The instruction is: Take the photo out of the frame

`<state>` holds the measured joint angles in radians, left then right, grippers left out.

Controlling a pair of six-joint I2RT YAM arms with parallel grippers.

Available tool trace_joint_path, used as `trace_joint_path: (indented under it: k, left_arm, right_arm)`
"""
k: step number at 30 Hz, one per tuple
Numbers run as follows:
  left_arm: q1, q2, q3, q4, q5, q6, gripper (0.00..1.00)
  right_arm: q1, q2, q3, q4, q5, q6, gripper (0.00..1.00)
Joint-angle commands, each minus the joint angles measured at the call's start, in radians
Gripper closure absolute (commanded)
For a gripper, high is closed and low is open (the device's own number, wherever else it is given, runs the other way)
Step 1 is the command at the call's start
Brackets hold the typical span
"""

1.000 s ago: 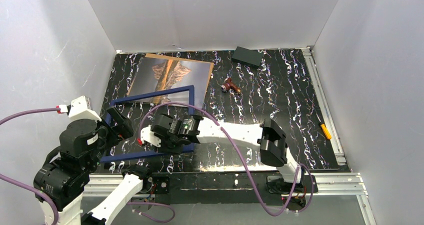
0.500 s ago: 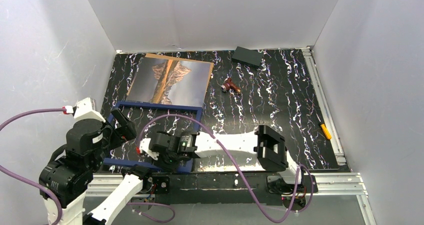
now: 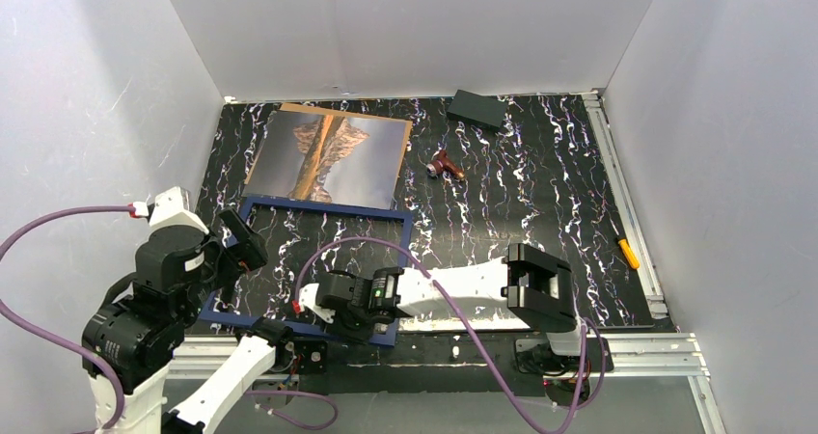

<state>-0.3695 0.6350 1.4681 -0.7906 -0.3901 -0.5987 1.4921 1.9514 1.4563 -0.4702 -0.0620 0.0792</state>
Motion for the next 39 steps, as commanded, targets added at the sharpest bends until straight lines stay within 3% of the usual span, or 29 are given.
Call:
trace_joint_path:
  k: [1,11,18,22,29,34,39]
  left_arm:
    - [-0.005,0.027,-0.015,-0.006,-0.004,-0.014,0.03]
    - [-0.005,0.044,-0.046,0.006,0.016,-0.031,0.04]
    - [-0.004,0.057,-0.095,0.029,0.007,-0.014,0.04]
    - [-0.005,0.09,-0.116,0.048,0.008,0.001,0.03]
    - [-0.003,0.225,-0.173,0.147,0.09,-0.003,0.02]
    - [0.007,0.421,-0.161,0.21,0.222,0.013,0.02]
    - [0.09,0.629,-0.145,0.359,0.462,-0.031,0.02]
  right_arm:
    - [-0.031,-0.06,-0.042,0.102,-0.028,-0.022,0.99]
    - [-0.036,0.014,0.063,0.059,-0.084,-0.175,0.99]
    - [-0.029,-0.053,0.028,0.076,0.072,-0.135,0.43]
    - [-0.047,-0.195,-0.096,0.129,0.159,-0.013,0.26]
    - [-0.217,-0.408,-0.338,0.262,0.142,0.235,0.25]
    - [-0.469,-0.482,-0.411,0.35,0.043,0.414,0.27]
    - [-0.737,-0.426,-0.393,0.512,-0.104,0.569,0.27]
